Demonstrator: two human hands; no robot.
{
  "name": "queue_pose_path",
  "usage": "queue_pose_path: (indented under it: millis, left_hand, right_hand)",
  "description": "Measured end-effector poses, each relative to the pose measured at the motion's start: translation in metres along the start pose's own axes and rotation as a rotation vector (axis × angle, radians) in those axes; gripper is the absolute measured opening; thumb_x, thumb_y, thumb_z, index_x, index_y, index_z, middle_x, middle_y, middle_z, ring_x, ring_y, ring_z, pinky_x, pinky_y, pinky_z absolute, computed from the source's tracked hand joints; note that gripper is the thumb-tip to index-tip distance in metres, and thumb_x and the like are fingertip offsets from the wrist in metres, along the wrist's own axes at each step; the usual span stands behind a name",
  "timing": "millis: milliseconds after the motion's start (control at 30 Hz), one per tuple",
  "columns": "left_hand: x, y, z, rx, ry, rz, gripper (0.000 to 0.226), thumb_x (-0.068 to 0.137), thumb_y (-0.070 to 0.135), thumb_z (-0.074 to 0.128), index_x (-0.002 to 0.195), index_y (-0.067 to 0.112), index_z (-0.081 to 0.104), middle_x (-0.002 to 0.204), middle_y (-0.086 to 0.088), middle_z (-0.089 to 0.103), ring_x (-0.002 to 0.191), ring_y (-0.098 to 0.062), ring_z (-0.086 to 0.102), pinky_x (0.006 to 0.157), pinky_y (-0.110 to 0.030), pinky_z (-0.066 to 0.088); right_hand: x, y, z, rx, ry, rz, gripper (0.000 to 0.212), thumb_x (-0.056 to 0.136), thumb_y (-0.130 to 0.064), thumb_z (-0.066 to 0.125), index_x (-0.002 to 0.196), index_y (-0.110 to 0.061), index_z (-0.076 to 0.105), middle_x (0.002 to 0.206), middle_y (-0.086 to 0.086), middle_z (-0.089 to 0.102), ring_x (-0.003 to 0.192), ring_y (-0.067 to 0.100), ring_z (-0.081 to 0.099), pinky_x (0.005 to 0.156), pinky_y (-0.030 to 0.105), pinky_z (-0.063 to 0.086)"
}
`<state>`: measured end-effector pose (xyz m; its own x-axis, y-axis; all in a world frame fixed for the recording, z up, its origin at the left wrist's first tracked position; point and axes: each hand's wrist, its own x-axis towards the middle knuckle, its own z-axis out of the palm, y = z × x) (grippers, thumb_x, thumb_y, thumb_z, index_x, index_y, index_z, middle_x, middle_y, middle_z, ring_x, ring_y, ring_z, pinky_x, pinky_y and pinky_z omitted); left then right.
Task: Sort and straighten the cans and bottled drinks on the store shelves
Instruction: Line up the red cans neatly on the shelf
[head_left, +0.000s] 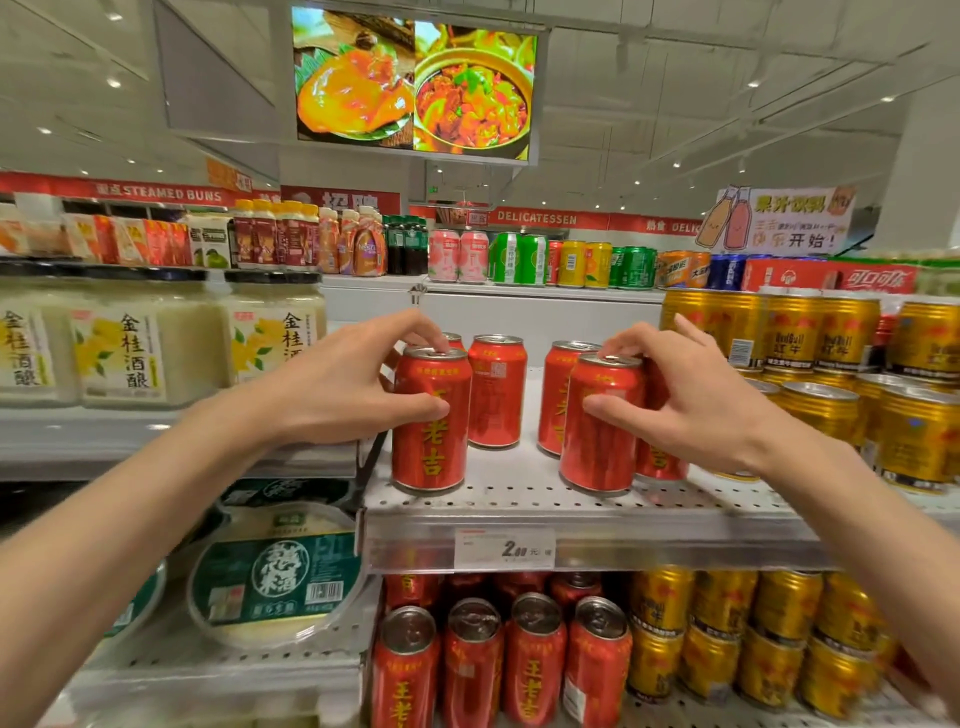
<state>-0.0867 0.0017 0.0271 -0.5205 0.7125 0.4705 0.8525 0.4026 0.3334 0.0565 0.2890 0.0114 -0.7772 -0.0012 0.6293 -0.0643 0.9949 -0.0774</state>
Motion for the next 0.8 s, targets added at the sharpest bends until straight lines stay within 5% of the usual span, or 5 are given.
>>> queue_pose_path:
  millis: [100, 200, 367, 633, 800]
  left_hand:
    - [0.002, -0.003, 0.001, -0.05, 0.001, -0.013, 0.047, 0.083, 0.044, 0.076, 0.122, 0.043, 0.051, 0.114, 0.019, 0.057, 0.094, 0.005, 0.06, 0.074, -0.017, 0.047]
    - [0.003, -0.005, 0.002, -0.078, 0.007, -0.009, 0.047, 0.082, 0.044, 0.077, 0.122, 0.044, 0.052, 0.119, 0.016, 0.058, 0.097, 0.002, 0.062, 0.078, -0.021, 0.05]
    - [0.003, -0.006, 0.003, -0.077, 0.025, 0.001, 0.049, 0.08, 0.047, 0.078, 0.122, 0.044, 0.052, 0.127, 0.014, 0.06, 0.1, 0.001, 0.063, 0.084, -0.027, 0.055]
    - [0.004, -0.01, 0.004, -0.095, 0.027, 0.017, 0.047, 0.081, 0.045, 0.078, 0.121, 0.045, 0.053, 0.127, 0.014, 0.06, 0.101, 0.001, 0.062, 0.083, -0.027, 0.056]
    - [0.006, -0.011, 0.005, -0.112, 0.035, 0.023, 0.045, 0.08, 0.045, 0.078, 0.118, 0.045, 0.053, 0.125, 0.016, 0.059, 0.099, 0.001, 0.063, 0.08, -0.025, 0.056]
  right_hand:
    - [0.005, -0.014, 0.003, 0.009, 0.068, -0.02, 0.052, 0.083, -0.064, 0.061, 0.118, -0.026, 0.056, 0.113, -0.009, 0.064, 0.111, 0.012, 0.055, 0.122, 0.046, 0.022]
    - [0.016, -0.034, 0.01, 0.081, 0.094, 0.002, 0.053, 0.082, -0.066, 0.062, 0.116, -0.027, 0.056, 0.11, -0.008, 0.062, 0.103, 0.013, 0.057, 0.095, 0.043, 0.05]
    - [0.03, -0.058, 0.028, 0.107, 0.056, 0.064, 0.06, 0.075, -0.076, 0.063, 0.108, -0.028, 0.05, 0.098, -0.01, 0.065, 0.085, 0.01, 0.063, 0.077, 0.038, 0.057]
    - [0.025, -0.048, 0.03, 0.431, -0.171, 0.114, 0.051, 0.086, -0.056, 0.069, 0.128, -0.038, 0.048, 0.117, -0.012, 0.068, 0.1, 0.005, 0.068, 0.093, 0.039, 0.057]
    - [0.022, -0.046, 0.036, 0.38, -0.022, 0.149, 0.06, 0.074, -0.066, 0.075, 0.121, -0.038, 0.051, 0.115, -0.014, 0.065, 0.095, 0.008, 0.067, 0.086, 0.04, 0.058]
